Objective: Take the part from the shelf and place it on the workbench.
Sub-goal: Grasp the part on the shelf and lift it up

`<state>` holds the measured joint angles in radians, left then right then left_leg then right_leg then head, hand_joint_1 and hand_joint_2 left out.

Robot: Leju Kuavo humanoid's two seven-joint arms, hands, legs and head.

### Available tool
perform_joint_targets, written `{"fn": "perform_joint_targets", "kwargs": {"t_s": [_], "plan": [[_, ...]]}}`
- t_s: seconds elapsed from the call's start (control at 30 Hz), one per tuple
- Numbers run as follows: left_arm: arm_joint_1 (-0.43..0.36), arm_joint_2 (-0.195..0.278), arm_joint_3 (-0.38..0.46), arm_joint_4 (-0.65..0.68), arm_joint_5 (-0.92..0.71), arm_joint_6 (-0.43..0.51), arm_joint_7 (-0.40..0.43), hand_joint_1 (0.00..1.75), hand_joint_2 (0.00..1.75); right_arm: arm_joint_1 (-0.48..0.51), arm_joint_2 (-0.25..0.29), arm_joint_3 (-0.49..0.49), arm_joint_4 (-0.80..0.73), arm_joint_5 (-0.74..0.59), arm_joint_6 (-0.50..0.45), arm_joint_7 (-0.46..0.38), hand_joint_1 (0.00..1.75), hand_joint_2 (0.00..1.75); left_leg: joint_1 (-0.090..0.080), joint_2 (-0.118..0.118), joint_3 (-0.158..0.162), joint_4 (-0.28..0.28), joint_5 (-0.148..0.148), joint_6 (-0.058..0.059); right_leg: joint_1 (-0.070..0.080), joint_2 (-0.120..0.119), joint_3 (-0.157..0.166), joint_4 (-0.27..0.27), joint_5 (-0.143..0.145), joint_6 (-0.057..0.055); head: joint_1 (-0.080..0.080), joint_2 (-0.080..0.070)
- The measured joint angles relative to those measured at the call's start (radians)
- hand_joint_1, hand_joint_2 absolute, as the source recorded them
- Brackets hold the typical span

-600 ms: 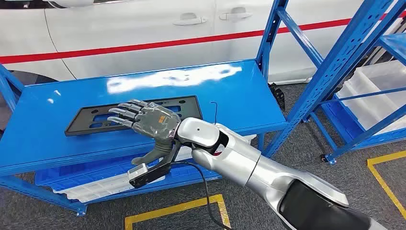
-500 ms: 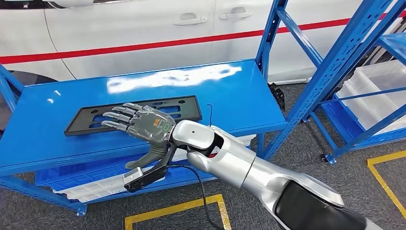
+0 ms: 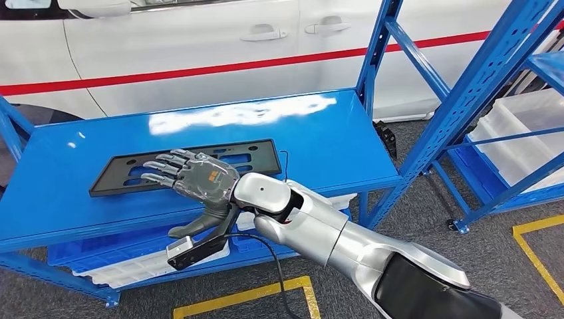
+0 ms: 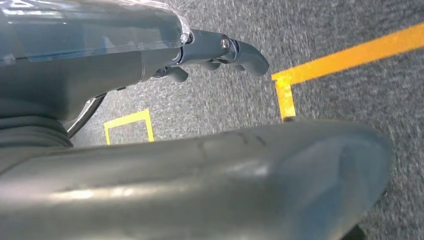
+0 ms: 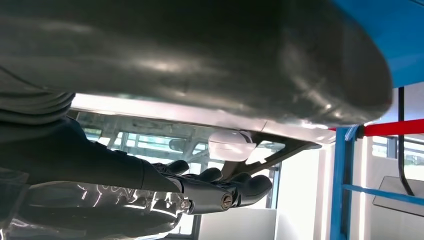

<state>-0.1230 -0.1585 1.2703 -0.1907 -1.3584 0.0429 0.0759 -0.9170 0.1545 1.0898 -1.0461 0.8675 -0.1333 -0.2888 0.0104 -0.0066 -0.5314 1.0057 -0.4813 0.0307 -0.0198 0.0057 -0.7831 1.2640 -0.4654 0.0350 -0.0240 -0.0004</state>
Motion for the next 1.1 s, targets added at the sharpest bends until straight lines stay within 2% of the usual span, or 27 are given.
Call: {"fn": "perform_joint_targets", "kwargs": {"t_s": [0.07,0.1,0.13,0.17,0.23,0.27,0.3,0.33,0.37,0.4,0.43,0.47,0.5,0.53,0.6,0.63,0.67,0.73,0.87,1.0,1.1], "plan": [[0.001,-0.001,0.000,0.000,0.000,-0.002,0.000,0.00,0.00,0.000,0.000,0.000,0.003,0.004,0.000,0.001,0.00,0.00,0.002,0.000,0.027,0.001,-0.021,-0.012,-0.001,-0.006,0.057,-0.138,0.071,-0.006,0.000,0.000],[0.001,-0.001,0.000,0.000,0.000,-0.003,0.001,0.00,0.00,0.000,0.000,0.000,0.004,0.007,0.000,0.001,0.00,0.00,0.002,0.000,0.037,0.000,-0.031,-0.019,0.001,-0.008,0.081,-0.194,0.088,-0.012,0.000,0.000],[-0.001,-0.001,0.000,0.000,0.000,-0.003,0.001,0.00,0.00,-0.001,0.000,0.000,0.006,0.010,0.000,0.002,0.00,0.00,0.002,0.001,0.043,-0.004,-0.039,-0.026,0.004,-0.009,0.095,-0.227,0.097,-0.020,0.000,0.000],[-0.001,-0.001,0.000,0.000,0.000,-0.002,0.001,0.00,0.00,-0.001,0.000,-0.001,0.007,0.012,0.000,0.002,0.00,0.00,0.002,0.002,0.047,-0.005,-0.041,-0.034,0.008,-0.008,0.100,-0.238,0.093,-0.029,0.000,0.000],[-0.003,-0.001,0.000,0.000,0.000,0.002,0.003,0.00,0.00,-0.003,0.001,-0.002,0.008,0.014,0.000,0.003,0.00,0.00,0.003,0.003,0.043,0.014,-0.028,-0.049,0.008,-0.003,0.113,-0.244,0.084,-0.046,0.000,0.000],[-0.003,-0.001,0.000,0.000,0.000,0.005,0.004,0.00,0.00,-0.004,0.001,-0.003,0.009,0.014,0.001,0.004,0.00,0.00,0.004,0.003,0.025,0.055,-0.013,-0.054,0.007,-0.002,0.124,-0.248,0.079,-0.054,0.000,0.000],[-0.004,-0.001,0.000,0.000,0.000,0.008,0.004,0.00,0.00,-0.005,0.002,-0.004,0.011,0.015,0.001,0.004,0.00,0.00,0.005,0.004,-0.007,0.109,-0.001,-0.059,0.006,-0.002,0.137,-0.253,0.073,-0.060,0.000,0.000],[-0.004,-0.001,0.000,0.000,0.000,0.010,0.005,0.00,0.00,-0.006,0.003,-0.004,0.012,0.015,0.002,0.004,0.00,0.00,0.007,0.004,-0.049,0.173,-0.003,-0.061,0.005,-0.002,0.151,-0.257,0.065,-0.065,0.000,0.000],[-0.004,-0.001,0.000,0.000,0.000,0.011,0.005,0.00,0.00,-0.007,0.004,-0.004,0.014,0.015,0.003,0.004,0.00,0.00,0.007,0.004,-0.092,0.231,-0.024,-0.064,0.006,-0.001,0.164,-0.258,0.057,-0.069,0.000,0.000],[-0.003,-0.001,0.000,0.000,0.000,0.012,0.005,0.00,0.00,-0.007,0.004,-0.004,0.015,0.016,0.003,0.003,0.00,0.00,0.007,0.004,-0.128,0.269,-0.060,-0.067,0.007,0.000,0.176,-0.259,0.047,-0.072,0.000,0.000],[-0.001,0.000,0.000,0.000,-0.002,0.015,0.005,0.00,0.00,-0.007,0.004,-0.004,0.017,0.016,0.003,0.003,0.00,0.00,0.007,0.004,-0.156,0.285,-0.098,-0.068,0.008,0.003,0.188,-0.259,0.036,-0.073,0.000,0.000],[0.000,0.000,0.000,0.000,-0.004,0.018,0.006,0.00,0.00,-0.007,0.004,-0.004,0.019,0.016,0.003,0.002,0.00,0.00,0.007,0.004,-0.171,0.277,-0.118,-0.068,0.009,0.005,0.201,-0.259,0.025,-0.073,0.000,0.000],[0.001,0.000,0.000,0.000,-0.006,0.022,0.007,0.00,0.00,-0.007,0.004,-0.004,0.021,0.016,0.003,0.000,0.00,0.00,0.007,0.004,-0.174,0.244,-0.112,-0.067,0.010,0.008,0.215,-0.259,0.015,-0.072,0.000,0.000],[0.001,0.000,0.000,0.000,-0.008,0.026,0.009,0.00,0.00,-0.007,0.004,-0.004,0.023,0.016,0.003,-0.001,0.00,0.00,0.007,0.004,-0.167,0.191,-0.074,-0.064,0.010,0.009,0.229,-0.259,0.004,-0.071,0.000,0.000],[0.002,0.000,0.000,0.000,-0.008,0.027,0.013,0.00,0.00,-0.006,0.005,-0.003,0.027,0.018,0.001,-0.004,0.00,0.00,0.005,0.004,-0.142,0.063,0.049,-0.055,0.012,0.012,0.251,-0.258,-0.016,-0.065,0.000,0.000],[0.001,0.000,0.000,0.000,-0.007,0.026,0.015,0.00,0.00,-0.006,0.005,-0.003,0.029,0.021,-0.001,-0.004,0.00,0.00,0.002,0.003,-0.133,0.021,0.094,-0.049,0.013,0.013,0.257,-0.257,-0.025,-0.060,0.000,0.000],[0.000,0.000,0.000,0.000,-0.006,0.026,0.017,0.00,0.00,-0.005,0.005,-0.002,0.030,0.025,-0.004,-0.004,0.00,0.00,-0.001,0.002,-0.130,0.001,0.119,-0.044,0.014,0.014,0.258,-0.257,-0.032,-0.054,0.000,0.000],[-0.002,0.000,0.000,0.000,-0.006,0.025,0.018,0.00,0.00,-0.004,0.006,-0.001,0.033,0.034,-0.014,-0.001,0.00,0.00,-0.002,0.000,-0.129,0.001,0.122,-0.037,0.015,0.014,0.259,-0.258,-0.038,-0.047,0.000,0.000],[-0.003,-0.001,0.000,0.000,-0.006,0.026,0.018,0.00,0.00,0.011,0.007,-0.001,0.051,0.038,-0.060,-0.005,0.00,0.00,-0.001,-0.005,-0.127,-0.002,0.119,-0.033,0.017,0.010,0.267,-0.266,-0.039,-0.054,0.000,0.000],[-0.006,-0.002,0.000,0.000,-0.009,0.030,0.018,0.00,0.00,0.052,0.021,-0.003,0.092,0.028,-0.135,-0.029,0.00,1.75,-0.003,-0.006,-0.126,-0.002,0.111,-0.024,0.017,0.009,0.277,-0.283,-0.046,-0.053,0.000,0.000],[-0.007,-0.005,0.000,0.000,-0.009,0.031,0.019,0.00,0.00,0.098,0.042,-0.008,0.135,0.030,-0.207,-0.038,0.00,1.75,-0.003,-0.006,-0.125,-0.002,0.109,-0.021,0.016,0.008,0.279,-0.286,-0.046,-0.052,0.000,0.000]]}}
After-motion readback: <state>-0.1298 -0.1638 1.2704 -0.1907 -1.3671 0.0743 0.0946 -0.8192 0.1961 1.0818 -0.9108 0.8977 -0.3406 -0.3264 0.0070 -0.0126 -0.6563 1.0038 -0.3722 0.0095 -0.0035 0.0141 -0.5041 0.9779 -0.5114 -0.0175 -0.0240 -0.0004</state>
